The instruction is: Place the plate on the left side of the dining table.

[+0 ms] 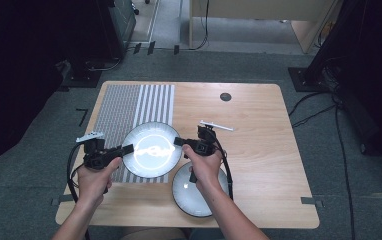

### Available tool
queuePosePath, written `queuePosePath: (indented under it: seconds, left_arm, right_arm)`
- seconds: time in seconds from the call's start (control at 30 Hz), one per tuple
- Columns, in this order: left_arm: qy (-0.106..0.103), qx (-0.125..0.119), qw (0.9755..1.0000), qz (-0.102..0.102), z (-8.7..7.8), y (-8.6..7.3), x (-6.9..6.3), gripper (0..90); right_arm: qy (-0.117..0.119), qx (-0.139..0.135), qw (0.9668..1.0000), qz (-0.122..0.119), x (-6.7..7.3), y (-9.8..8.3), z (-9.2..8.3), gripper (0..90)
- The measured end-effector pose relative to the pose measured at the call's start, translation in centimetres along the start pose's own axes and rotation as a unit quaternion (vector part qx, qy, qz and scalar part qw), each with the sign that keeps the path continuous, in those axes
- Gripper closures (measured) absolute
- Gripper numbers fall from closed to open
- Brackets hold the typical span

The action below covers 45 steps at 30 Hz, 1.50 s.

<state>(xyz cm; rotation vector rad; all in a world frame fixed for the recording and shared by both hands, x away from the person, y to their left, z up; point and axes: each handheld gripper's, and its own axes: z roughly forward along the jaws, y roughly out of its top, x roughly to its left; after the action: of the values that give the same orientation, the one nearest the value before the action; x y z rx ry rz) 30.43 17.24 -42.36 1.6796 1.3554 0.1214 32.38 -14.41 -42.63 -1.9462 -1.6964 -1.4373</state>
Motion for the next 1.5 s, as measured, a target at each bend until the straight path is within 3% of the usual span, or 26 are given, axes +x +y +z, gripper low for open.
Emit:
queuePosePath:
  seconds: [0.27, 0.67, 0.83, 1.03, 1.17, 1.33, 1.4, 1.5]
  left_arm:
    - [0.017, -0.002, 0.9998, -0.008, 0.0, 1.0, 2.3, 72.1]
    - [0.038, 0.007, 0.999, -0.02, 1.5, 2.0, 5.5, 72.0]
    - [0.056, 0.008, 0.9975, -0.043, 2.6, 2.8, 7.3, 72.4]
    - [0.068, 0.008, 0.9963, -0.052, 3.4, 3.6, 8.4, 72.4]
    - [0.088, 0.007, 0.9934, -0.073, 4.6, 4.4, 10.1, 72.9]
    - [0.1, 0.004, 0.9914, -0.084, 5.4, 5.0, 11.0, 73.6]
    - [0.111, -0.001, 0.9893, -0.094, 5.9, 5.8, 11.6, 74.6]
    - [0.119, -0.004, 0.9887, -0.091, 6.2, 6.1, 11.9, 74.8]
  right_arm:
    - [-0.002, 0.006, 0.9999, -0.01, 1.1, 1.0, 3.0, 84.0]
    - [-0.02, 0.013, 0.9997, -0.008, 1.2, 2.2, 7.1, 83.9]
    - [-0.027, 0.017, 0.9995, -0.009, 1.3, 3.1, 9.4, 83.8]
    - [-0.033, 0.021, 0.9991, -0.015, 1.3, 4.3, 11.6, 83.9]
    - [-0.037, 0.021, 0.9988, -0.023, 1.1, 5.2, 13.4, 84.0]
    - [-0.046, 0.027, 0.9979, -0.036, 1.1, 6.1, 15.1, 84.3]
    - [-0.046, 0.03, 0.9974, -0.047, 1.0, 6.8, 16.3, 84.6]
    - [-0.043, 0.024, 0.9975, -0.05, 0.9, 7.2, 17.0, 84.4]
